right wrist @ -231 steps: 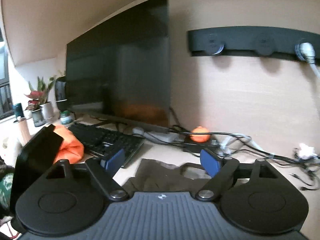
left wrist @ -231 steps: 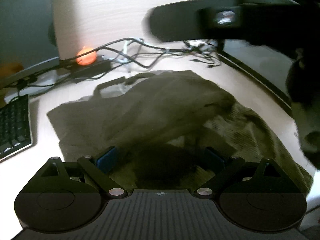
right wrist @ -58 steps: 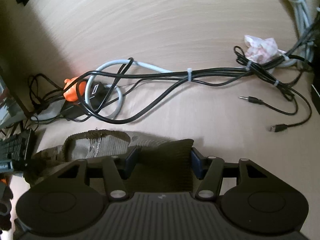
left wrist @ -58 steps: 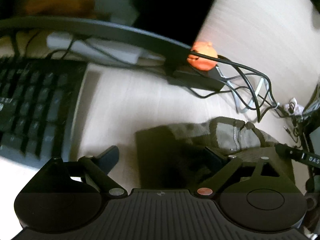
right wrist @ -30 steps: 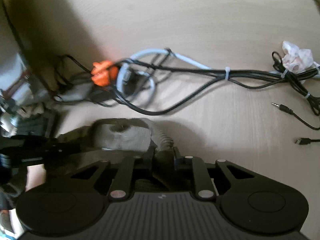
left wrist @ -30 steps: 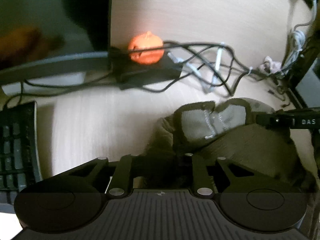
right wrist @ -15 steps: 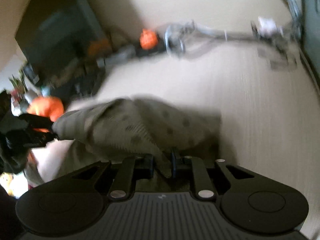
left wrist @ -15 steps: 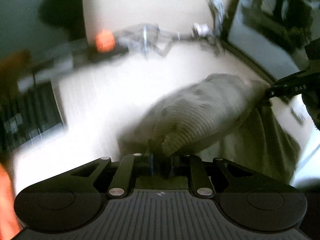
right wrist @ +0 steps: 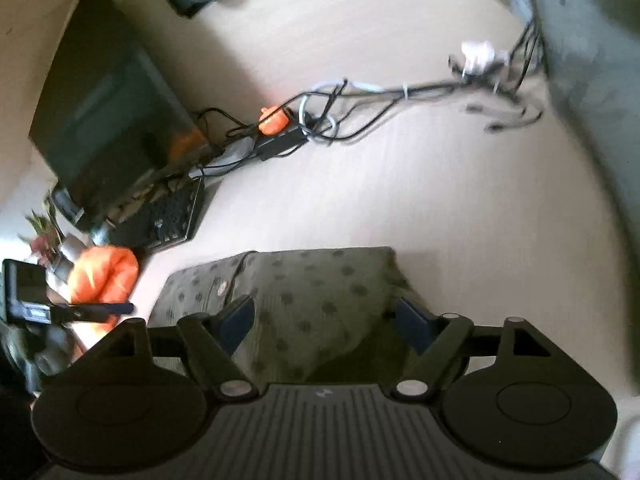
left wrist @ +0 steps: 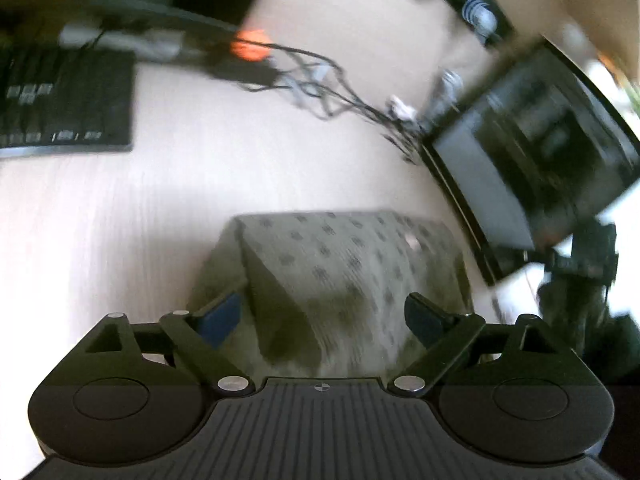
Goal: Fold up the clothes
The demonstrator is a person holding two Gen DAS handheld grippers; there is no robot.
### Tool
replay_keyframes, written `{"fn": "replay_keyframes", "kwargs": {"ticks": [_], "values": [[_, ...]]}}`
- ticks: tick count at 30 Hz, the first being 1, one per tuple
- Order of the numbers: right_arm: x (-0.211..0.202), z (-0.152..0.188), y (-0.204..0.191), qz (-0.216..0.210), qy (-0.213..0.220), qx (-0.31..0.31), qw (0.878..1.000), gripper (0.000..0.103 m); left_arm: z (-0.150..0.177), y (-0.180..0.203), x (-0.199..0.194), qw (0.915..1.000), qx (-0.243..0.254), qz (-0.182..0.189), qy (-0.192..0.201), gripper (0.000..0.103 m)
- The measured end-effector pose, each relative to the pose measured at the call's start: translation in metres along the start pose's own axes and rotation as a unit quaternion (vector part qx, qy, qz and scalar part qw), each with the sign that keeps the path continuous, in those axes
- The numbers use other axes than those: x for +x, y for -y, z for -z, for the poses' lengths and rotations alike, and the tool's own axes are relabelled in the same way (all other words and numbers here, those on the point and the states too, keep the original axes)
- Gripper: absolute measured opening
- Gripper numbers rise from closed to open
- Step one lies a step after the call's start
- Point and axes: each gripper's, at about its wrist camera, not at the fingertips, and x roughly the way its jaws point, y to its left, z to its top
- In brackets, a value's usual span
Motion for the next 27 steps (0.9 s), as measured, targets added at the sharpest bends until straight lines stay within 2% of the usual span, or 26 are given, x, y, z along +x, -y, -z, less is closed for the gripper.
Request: {"fn": "replay_keyframes", "kwargs": {"ticks": [3, 5, 7, 10, 14, 17, 21, 24, 27], "values": [[0.042, 0.006, -0.003, -0.004, -0.028, 0.001, 1.0, 0.079, -0.008, 0.002, 0.021, 0.9999, -0.008, 0.015, 0.003, 0.094], [0.058, 0.003, -0.007, -0.025, -0.025, 0.019, 0.999, 0.079, -0.014, 0.004, 0.035, 0.9996, -0.013, 0.025, 0.005, 0.094], [0.058, -0.004, -0.015, -0.053, -0.016, 0.025, 0.998, 0.079, -0.019, 0.005, 0.049, 0.9992, -0.018, 0.035, 0.007, 0.094], [0.061, -0.013, -0.015, -0.059, -0.008, 0.025, 0.998, 0.079, -0.026, 0.007, 0.069, 0.9984, -0.025, 0.049, 0.009, 0.094], [0.065, -0.026, -0.014, -0.067, 0.002, 0.026, 0.997, 0.079, -0.015, -0.004, 0.069, 0.9974, -0.025, 0.058, -0.033, 0.095], [0.068, -0.036, -0.014, -0.072, 0.009, 0.027, 0.997, 0.079, -0.012, -0.015, 0.081, 0.9963, -0.045, 0.047, -0.055, 0.095], [0.072, -0.048, -0.014, -0.079, 0.019, 0.028, 0.996, 0.079, -0.041, 0.001, 0.094, 0.9983, -0.003, 0.041, -0.043, 0.095], [0.07, -0.063, -0.015, -0.085, 0.034, 0.022, 0.996, 0.079, -0.074, 0.011, 0.089, 0.9984, 0.036, 0.044, -0.004, 0.095], [0.073, -0.075, -0.008, -0.093, 0.029, 0.02, 0.995, 0.081, -0.09, 0.007, 0.09, 0.9977, 0.038, 0.055, 0.005, 0.095]]}}
